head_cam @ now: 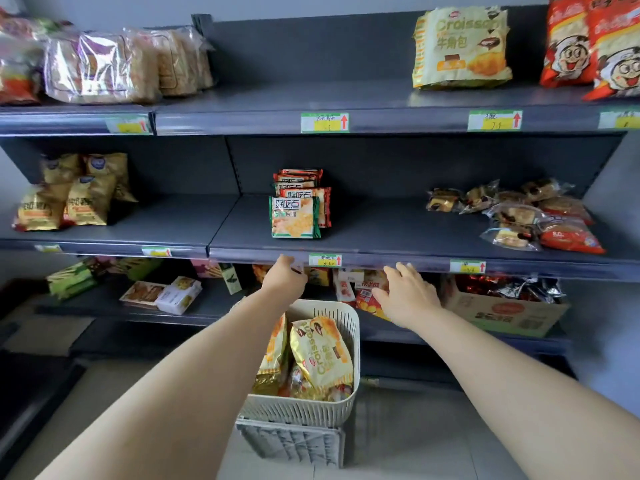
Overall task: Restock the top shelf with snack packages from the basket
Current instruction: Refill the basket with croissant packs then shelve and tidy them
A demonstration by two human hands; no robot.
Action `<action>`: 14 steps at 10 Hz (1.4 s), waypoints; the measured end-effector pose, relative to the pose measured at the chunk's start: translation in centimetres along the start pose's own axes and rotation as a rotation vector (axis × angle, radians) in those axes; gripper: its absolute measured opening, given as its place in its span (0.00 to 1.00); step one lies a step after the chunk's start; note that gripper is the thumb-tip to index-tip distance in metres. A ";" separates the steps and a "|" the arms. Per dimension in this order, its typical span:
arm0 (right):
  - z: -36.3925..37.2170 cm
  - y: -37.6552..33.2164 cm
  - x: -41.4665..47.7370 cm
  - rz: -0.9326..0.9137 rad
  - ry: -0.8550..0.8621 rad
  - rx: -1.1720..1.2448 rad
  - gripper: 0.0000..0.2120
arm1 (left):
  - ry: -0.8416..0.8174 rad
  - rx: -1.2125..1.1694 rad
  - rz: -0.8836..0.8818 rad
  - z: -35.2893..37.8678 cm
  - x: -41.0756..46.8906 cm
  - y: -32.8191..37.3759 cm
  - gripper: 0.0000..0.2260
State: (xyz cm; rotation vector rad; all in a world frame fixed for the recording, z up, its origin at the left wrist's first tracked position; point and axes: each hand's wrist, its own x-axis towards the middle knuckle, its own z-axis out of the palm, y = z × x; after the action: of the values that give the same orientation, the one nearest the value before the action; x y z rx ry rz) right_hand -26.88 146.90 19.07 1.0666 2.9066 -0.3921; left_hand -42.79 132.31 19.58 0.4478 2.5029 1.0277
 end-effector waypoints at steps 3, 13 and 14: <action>5.4 -3.1 -0.2 -0.073 -0.186 0.000 0.27 | -0.042 -0.011 -0.165 -0.4 1.7 -7.7 0.24; 13.8 -2.7 6.2 0.384 -0.304 0.226 0.25 | -0.473 0.492 -0.243 11.6 15.9 -15.4 0.24; 13.8 -2.7 6.2 0.397 -0.315 0.233 0.25 | -0.456 0.491 -0.239 12.0 16.6 -15.9 0.18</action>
State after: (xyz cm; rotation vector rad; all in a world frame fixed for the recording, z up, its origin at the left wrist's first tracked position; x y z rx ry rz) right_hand -34.29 145.57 5.66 1.4238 2.3466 -0.8055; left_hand -53.77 135.82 -3.63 0.4446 2.2909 0.1783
